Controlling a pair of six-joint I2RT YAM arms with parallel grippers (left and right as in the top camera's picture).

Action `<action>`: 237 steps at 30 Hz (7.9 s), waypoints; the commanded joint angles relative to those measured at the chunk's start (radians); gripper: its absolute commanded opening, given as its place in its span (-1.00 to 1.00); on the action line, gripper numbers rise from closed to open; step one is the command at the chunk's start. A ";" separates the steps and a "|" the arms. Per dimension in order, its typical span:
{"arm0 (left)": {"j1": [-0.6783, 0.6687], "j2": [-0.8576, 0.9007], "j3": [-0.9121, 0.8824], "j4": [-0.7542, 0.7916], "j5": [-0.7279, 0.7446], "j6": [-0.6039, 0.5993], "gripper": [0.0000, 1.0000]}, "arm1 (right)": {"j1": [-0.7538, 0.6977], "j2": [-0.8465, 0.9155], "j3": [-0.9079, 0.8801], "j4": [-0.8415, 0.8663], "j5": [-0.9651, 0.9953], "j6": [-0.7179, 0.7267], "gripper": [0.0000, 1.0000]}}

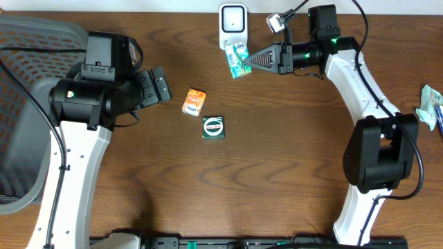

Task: Scan the item barcode
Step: 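Hold the Kleenex pack in front of the scanner face, then carry the Kleenex pack to the far right and lower it, then open the right gripper beside the other packs and lift away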

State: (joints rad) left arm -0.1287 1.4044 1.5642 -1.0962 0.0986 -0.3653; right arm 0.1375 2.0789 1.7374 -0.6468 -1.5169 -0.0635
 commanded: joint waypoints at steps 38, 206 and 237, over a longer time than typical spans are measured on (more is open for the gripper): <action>0.004 0.000 0.012 -0.003 -0.006 0.006 0.96 | 0.289 0.021 0.010 0.528 1.795 -0.050 -0.98; 0.004 0.000 0.012 -0.003 -0.006 0.006 0.96 | -0.349 0.329 0.328 -0.229 1.728 0.362 -0.98; 0.004 0.000 0.012 -0.003 -0.006 0.006 0.96 | -0.613 0.290 0.245 -0.316 1.884 0.267 -0.99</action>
State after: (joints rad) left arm -0.1287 1.4044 1.5642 -1.0962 0.0982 -0.3653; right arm -0.4854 2.4298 1.9915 -0.9646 0.3561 0.2222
